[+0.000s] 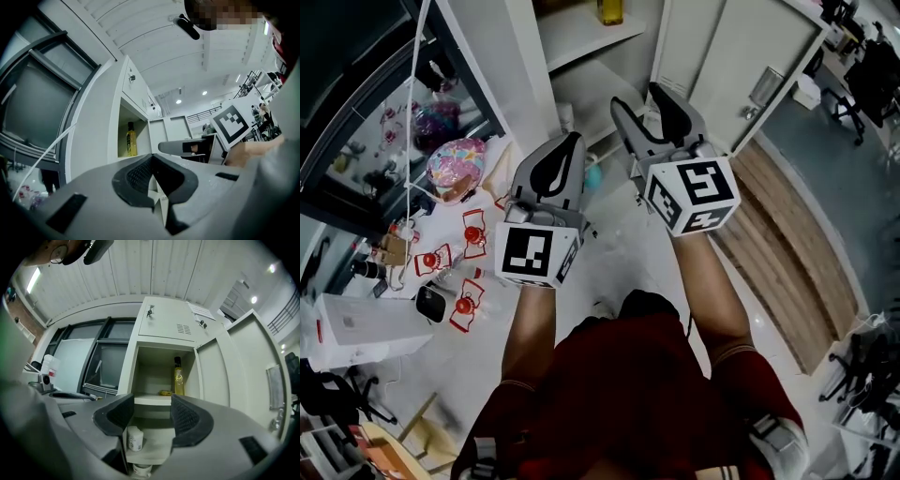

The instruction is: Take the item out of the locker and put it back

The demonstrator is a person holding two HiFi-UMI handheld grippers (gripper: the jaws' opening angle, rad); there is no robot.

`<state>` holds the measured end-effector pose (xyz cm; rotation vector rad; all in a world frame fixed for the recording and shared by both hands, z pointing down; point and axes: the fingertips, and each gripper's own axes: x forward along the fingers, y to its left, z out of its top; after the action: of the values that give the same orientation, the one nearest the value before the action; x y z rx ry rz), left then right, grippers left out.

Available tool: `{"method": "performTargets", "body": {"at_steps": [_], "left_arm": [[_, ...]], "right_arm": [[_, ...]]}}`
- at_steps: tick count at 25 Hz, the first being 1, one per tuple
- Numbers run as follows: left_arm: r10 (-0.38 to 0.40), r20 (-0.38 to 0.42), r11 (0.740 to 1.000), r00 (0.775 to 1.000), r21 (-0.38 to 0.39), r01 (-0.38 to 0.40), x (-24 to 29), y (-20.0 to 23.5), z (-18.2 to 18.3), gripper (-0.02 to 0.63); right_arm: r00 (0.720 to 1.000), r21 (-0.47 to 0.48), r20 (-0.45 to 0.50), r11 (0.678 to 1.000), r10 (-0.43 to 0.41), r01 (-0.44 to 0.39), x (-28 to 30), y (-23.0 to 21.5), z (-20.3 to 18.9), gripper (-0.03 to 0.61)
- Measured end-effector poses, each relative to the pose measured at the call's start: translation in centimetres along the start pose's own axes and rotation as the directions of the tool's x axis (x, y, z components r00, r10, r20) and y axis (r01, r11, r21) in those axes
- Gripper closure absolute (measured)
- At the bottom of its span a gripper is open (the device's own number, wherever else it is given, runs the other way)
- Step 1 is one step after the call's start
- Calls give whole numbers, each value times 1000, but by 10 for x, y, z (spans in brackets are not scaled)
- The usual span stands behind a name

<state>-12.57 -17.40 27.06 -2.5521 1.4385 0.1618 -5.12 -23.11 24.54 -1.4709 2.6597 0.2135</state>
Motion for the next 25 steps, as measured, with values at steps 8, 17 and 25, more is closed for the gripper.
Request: {"method": "performTargets", "body": {"at_steps": [8,17,25], "left_arm": [[66,-10,998,998,7,-66,28,13,3,607],[118,-26,993,993,-3,-119,60,18,0,607],[147,-17,989,989,-11,-148,76,25,0,607]], "right_arm": [[1000,2,-10,1000,-13,13,42,-32,3,351],[1000,-19,-16,1000,-7,7,96,-59,6,342],[1000,-27,-16,999,-26,26,140,-78,9,334]]}}
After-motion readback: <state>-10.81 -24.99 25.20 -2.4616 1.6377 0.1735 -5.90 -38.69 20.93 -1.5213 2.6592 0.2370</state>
